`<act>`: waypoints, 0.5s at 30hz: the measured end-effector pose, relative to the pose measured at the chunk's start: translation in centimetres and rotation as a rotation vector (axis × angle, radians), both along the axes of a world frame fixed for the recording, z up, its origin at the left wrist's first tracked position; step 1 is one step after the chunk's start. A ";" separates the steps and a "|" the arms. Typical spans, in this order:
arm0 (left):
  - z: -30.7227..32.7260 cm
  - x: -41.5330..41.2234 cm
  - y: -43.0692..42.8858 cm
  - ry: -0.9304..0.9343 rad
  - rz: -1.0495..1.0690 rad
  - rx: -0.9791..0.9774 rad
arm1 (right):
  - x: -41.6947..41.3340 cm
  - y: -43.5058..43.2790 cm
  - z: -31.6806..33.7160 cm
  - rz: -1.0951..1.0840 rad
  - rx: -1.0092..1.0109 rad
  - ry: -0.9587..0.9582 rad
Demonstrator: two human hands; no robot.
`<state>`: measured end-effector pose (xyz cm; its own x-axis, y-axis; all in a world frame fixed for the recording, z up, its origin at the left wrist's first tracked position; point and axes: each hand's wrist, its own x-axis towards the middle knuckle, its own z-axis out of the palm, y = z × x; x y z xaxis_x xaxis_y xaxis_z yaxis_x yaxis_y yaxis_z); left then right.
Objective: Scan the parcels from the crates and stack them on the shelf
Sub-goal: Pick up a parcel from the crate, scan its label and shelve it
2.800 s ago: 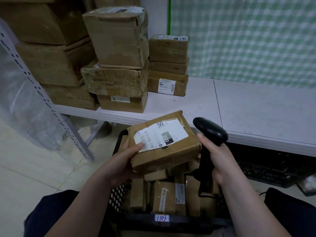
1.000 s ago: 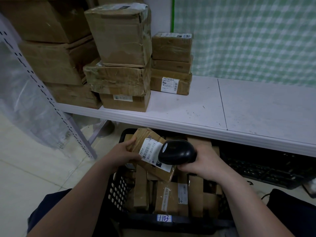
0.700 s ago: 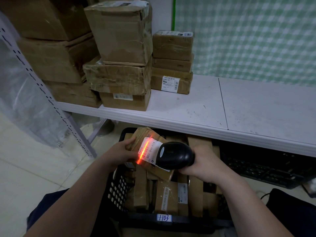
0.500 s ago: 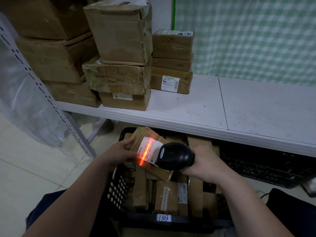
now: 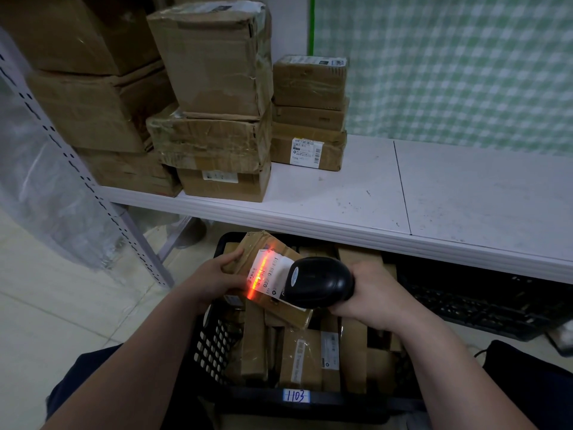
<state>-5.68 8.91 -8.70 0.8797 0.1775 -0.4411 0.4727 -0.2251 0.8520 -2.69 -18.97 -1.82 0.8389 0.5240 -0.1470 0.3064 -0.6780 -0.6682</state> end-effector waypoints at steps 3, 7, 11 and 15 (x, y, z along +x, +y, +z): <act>0.0 0.0 -0.2 -0.011 0.032 -0.016 | -0.2 -0.2 0.3 0.007 -0.009 -0.005; 0.1 -0.1 -0.4 -0.008 0.067 -0.036 | -0.4 -0.7 0.9 0.013 -0.047 -0.066; 0.2 -0.2 -0.8 -0.004 0.081 -0.052 | -0.7 -1.3 1.8 0.023 -0.117 -0.160; 1.0 -0.4 -1.6 -0.016 0.110 -0.077 | -1.1 -1.9 2.6 0.009 -0.108 -0.179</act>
